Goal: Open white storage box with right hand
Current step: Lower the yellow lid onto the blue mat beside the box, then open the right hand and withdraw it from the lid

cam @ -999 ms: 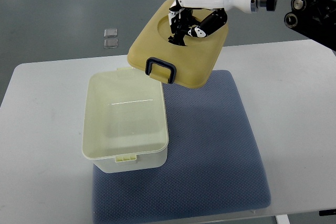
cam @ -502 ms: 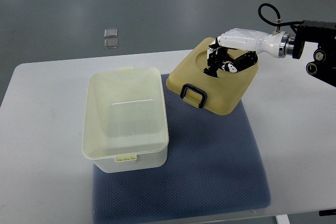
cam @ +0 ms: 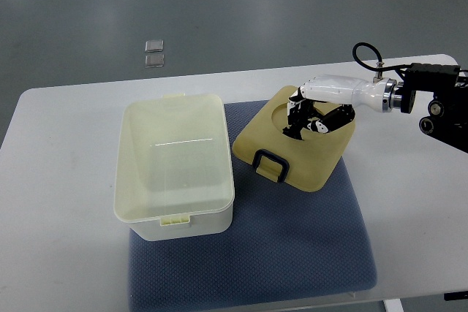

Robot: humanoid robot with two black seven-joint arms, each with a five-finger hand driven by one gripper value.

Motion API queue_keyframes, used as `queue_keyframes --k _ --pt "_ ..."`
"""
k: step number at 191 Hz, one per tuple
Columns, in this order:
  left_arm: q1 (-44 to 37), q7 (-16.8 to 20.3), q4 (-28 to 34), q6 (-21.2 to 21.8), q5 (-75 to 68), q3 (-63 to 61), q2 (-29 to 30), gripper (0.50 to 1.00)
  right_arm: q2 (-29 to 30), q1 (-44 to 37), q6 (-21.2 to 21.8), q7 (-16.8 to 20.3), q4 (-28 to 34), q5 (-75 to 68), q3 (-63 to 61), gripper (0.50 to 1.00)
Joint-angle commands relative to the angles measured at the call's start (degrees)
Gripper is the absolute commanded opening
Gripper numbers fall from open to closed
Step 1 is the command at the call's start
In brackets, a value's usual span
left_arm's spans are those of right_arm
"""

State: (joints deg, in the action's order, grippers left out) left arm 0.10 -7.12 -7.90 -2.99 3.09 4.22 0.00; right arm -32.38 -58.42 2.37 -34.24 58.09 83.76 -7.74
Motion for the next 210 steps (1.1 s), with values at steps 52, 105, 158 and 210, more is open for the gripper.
queue_keyframes --k 52,105,158,210 --pt "0.0 0.0 0.0 0.0 0.0 0.0 0.0 1.000 2.8 2.5 0.0 -0.5 0.0 -0.9 -0.7 0.780" --pt "0.0 0.0 0.0 0.0 0.0 0.0 0.0 1.000 3.2 3.3 0.2 -0.5 0.0 -1.5 -1.1 0.858" --pt "0.0 0.0 0.0 0.0 0.0 0.0 0.0 1.000 2.9 3.2 0.4 -0.6 0.0 -13.3 -1.2 0.860" --pt "0.0 0.0 0.0 0.0 0.0 0.0 0.0 1.000 3.4 3.7 0.7 -0.4 -1.0 -38.2 -4.2 0.889"
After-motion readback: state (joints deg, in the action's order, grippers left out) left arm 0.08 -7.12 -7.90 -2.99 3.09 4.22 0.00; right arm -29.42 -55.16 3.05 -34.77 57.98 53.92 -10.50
